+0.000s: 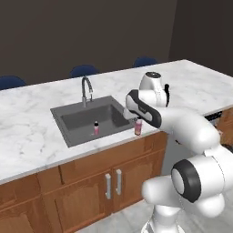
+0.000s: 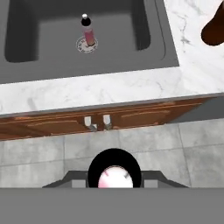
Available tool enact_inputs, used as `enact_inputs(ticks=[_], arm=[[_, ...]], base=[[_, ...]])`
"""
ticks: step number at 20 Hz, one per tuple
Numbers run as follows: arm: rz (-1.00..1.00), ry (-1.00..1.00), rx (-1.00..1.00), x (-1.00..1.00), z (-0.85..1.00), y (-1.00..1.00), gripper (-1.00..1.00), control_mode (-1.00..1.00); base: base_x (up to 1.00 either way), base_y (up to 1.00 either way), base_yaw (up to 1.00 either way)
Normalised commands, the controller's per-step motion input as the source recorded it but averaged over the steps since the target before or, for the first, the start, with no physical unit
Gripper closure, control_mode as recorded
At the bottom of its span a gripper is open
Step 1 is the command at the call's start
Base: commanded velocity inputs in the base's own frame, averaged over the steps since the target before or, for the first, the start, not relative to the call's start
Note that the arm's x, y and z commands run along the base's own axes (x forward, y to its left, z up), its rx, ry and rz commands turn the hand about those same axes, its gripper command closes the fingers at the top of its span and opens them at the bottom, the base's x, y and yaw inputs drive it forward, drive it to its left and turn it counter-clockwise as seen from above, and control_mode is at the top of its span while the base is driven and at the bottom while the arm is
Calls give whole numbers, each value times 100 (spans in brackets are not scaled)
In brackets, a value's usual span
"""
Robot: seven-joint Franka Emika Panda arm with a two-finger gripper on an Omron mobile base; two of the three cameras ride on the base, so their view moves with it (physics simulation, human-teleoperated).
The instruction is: Place the large bottle from the dining counter next to the other large bottle outside the sink, and place the small bottle from the dining counter next to the other small bottle inside the sink.
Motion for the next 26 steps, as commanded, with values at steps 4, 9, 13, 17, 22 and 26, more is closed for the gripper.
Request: enact_inputs(ticks=[4,9,13,17,22,26], arm=[[0,0,0,0,0,0,100,100],[0,0,0,0,0,0,100,100],[0,0,0,0,0,0,100,100],[0,0,0,0,0,0,100,100],[0,0,0,0,0,0,100,100],[0,0,0,0,0,0,100,100]], base=[[76,86,0],[68,13,14],[8,-26,31],[0,-2,18],[0,0,0],[0,0,0]])
